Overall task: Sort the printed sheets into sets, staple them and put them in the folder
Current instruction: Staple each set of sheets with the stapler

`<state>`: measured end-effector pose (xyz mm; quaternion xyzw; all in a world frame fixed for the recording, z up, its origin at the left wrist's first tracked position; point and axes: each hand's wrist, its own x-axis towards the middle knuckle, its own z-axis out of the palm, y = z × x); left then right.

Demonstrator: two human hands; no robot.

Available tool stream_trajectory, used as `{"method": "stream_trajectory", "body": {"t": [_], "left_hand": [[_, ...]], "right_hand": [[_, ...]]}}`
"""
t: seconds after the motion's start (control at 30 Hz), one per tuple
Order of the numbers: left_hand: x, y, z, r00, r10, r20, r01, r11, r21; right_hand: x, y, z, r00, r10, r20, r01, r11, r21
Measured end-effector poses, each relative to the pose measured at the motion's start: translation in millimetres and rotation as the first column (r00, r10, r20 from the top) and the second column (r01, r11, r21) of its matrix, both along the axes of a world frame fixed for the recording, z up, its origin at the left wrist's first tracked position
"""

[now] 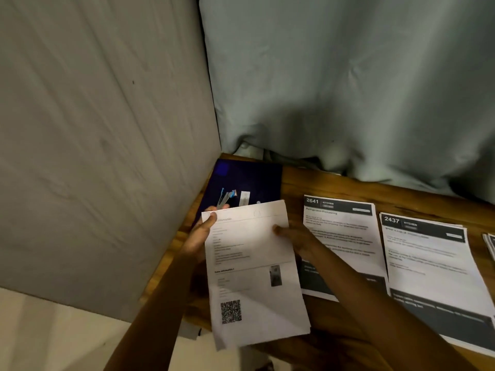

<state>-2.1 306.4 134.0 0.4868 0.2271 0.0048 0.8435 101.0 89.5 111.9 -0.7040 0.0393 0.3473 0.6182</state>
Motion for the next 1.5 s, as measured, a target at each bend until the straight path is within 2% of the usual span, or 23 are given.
{"method": "stream_trajectory", "body": {"t": [0.17, 0.23, 0.27, 0.3, 0.33, 0.37, 0.5, 0.57, 0.6, 0.7, 0.83, 0.97, 1.13, 1.23, 1.33, 1.4, 1.43, 1.5], "left_hand": [[7.5, 0.4, -7.9, 1.000, -0.011, 0.020, 0.010, 0.997, 0.077], [12.6, 1.1, -10.5, 1.000, -0.002, 0.010, 0.001, 0.997, 0.083], [15.0, 1.4, -11.0, 1.000, 0.000, 0.005, 0.000, 0.997, 0.083], [16.4, 0.6, -9.7, 1.000, -0.001, 0.002, 0.001, 0.996, 0.091], [17.4, -0.5, -8.6, 1.000, -0.003, 0.001, 0.003, 0.995, 0.100], [18.3, -0.9, -8.0, 1.000, -0.004, 0.002, 0.004, 0.995, 0.103], [21.0, -1.2, -10.4, 0.999, -0.010, 0.037, 0.007, 0.998, 0.070], [21.6, -1.9, -11.3, 0.999, -0.005, 0.038, 0.003, 0.998, 0.059], [21.7, -2.4, -11.9, 0.999, -0.002, 0.040, 0.000, 0.998, 0.058], [20.9, -4.0, -10.6, 0.999, 0.012, 0.032, -0.014, 0.998, 0.063], [17.3, -0.2, -14.3, 0.999, 0.038, 0.006, -0.038, 0.996, 0.079], [15.6, 4.3, -20.0, 1.000, 0.017, -0.013, -0.016, 0.998, 0.057], [17.0, 3.2, -20.1, 0.999, 0.010, -0.048, -0.004, 0.993, 0.120], [16.9, 7.7, -24.4, 0.997, 0.031, -0.072, -0.023, 0.994, 0.111], [16.8, 12.6, -35.2, 0.997, 0.016, -0.077, -0.004, 0.987, 0.159], [15.1, 14.5, -39.6, 0.996, 0.046, -0.072, -0.036, 0.990, 0.134], [15.0, 13.7, -40.2, 0.997, 0.055, -0.052, -0.049, 0.993, 0.109], [16.2, 13.1, -38.8, 0.996, 0.036, -0.085, -0.022, 0.987, 0.162]], "right_hand": [[-3.9, 3.5, -13.0, 0.985, -0.048, 0.168, 0.057, 0.997, -0.051], [-4.0, 6.8, -15.0, 0.928, -0.069, 0.367, 0.115, 0.988, -0.105], [-2.8, 7.9, -15.6, 0.846, -0.046, 0.531, 0.152, 0.976, -0.157], [0.0, 9.2, -15.6, 0.719, 0.030, 0.694, 0.185, 0.955, -0.233], [3.6, 10.7, -15.6, 0.580, 0.148, 0.801, 0.204, 0.926, -0.319], [7.0, 13.5, -12.4, 0.465, 0.271, 0.842, 0.185, 0.901, -0.392], [16.8, 37.4, 4.8, 0.197, 0.627, 0.754, -0.060, 0.775, -0.629], [20.5, 48.7, 6.0, 0.099, 0.711, 0.696, -0.113, 0.703, -0.702], [21.0, 53.1, 5.7, 0.077, 0.725, 0.685, -0.122, 0.689, -0.715], [23.2, 60.0, 8.4, 0.133, 0.732, 0.669, -0.084, 0.680, -0.728], [36.1, 55.2, 12.7, 0.186, 0.791, 0.582, -0.028, 0.597, -0.802], [47.8, 46.5, 14.8, 0.246, 0.767, 0.593, -0.093, 0.628, -0.773], [49.2, 55.3, 12.7, 0.233, 0.849, 0.473, -0.064, 0.499, -0.864], [40.7, 66.5, 12.7, 0.202, 0.866, 0.457, -0.102, 0.482, -0.870], [37.7, 71.9, 12.4, 0.243, 0.867, 0.435, -0.143, 0.476, -0.868], [39.0, 73.3, 11.4, 0.276, 0.859, 0.431, -0.160, 0.483, -0.861], [40.0, 74.1, 11.1, 0.287, 0.863, 0.415, -0.171, 0.472, -0.865], [41.6, 77.0, 10.9, 0.305, 0.878, 0.368, -0.195, 0.436, -0.878]]}}
